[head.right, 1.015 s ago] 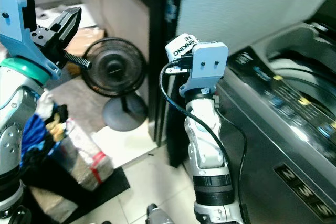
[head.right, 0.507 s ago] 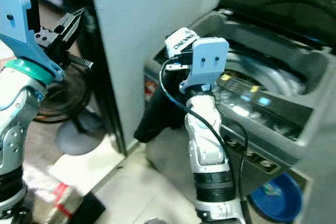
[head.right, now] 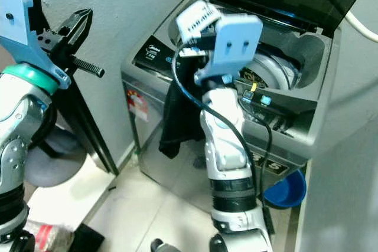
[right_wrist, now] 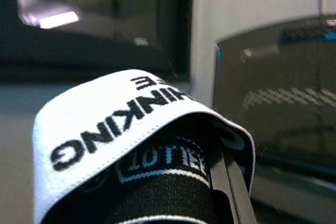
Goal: Clothes washing
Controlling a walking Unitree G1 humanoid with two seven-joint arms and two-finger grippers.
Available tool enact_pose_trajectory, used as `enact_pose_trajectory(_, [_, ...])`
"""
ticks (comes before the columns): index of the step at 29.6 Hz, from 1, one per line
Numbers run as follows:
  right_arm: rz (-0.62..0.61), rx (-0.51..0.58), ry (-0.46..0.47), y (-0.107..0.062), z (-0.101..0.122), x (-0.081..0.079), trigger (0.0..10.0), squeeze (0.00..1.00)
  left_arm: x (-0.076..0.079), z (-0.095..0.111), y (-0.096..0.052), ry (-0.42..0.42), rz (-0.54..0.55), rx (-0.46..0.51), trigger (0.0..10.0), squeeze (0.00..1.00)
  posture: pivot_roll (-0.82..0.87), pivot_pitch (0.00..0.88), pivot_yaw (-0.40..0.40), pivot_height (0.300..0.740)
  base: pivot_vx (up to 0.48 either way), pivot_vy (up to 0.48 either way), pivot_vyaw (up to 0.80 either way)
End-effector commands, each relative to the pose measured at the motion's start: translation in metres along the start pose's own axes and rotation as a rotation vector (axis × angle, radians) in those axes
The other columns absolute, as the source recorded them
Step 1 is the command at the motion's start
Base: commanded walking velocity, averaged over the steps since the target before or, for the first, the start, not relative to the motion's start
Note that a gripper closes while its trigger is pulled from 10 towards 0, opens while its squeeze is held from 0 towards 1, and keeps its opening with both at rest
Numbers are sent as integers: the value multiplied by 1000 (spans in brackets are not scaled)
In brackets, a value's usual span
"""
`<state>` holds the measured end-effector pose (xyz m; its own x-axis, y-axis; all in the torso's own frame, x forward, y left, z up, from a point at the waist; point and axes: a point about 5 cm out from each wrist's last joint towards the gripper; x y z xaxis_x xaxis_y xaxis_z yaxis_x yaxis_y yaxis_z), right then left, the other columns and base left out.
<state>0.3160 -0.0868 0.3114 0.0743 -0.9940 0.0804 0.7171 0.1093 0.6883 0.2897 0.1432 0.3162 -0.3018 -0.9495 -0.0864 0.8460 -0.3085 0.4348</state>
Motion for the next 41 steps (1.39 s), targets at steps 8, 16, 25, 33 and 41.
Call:
enact_pose_trajectory(8, [-11, 129, 59, 15, 31, -2, 10000, 0, 1, -8, -1, 7, 16, -27, 10000, 0, 105, 15, 47, 740, 0, 0, -800])
enact_pose_trajectory(16, [-16, 83, 58, 11, 21, 0, 10000, 0, 1, -10, 0, 8, 28, -32, 10000, 0, 97, 14, 46, 740, 0, 0, -800])
enact_pose_trajectory(25, [-14, 70, 56, 12, 18, 0, 10000, 0, 0, -10, 1, 11, 42, -30, 10000, 0, 99, 26, 43, 740, 0, 0, -800])
enact_pose_trajectory(33, [41, 34, 31, 7, 8, -9, 10000, 0, -5, -8, 2, 41, 97, 3, 10000, 0, 99, 34, 40, 740, 300, 152, -200])
enact_pose_trajectory(41, [54, 19, 31, 5, 4, -11, 10000, 0, -4, -7, 3, 40, 93, 7, 10000, 0, 95, 39, 40, 740, 419, 60, 0])
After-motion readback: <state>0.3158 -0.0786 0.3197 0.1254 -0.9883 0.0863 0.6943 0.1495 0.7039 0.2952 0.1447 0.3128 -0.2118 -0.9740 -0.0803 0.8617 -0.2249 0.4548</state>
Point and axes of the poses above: a point about 5 cm out from each wrist's last joint towards the gripper, its own y axis pointing out of the wrist towards the gripper, its own z axis along the axis of the wrist's last joint, x = y × z, and after that the axes turned 7 degrees about -y, right-handed
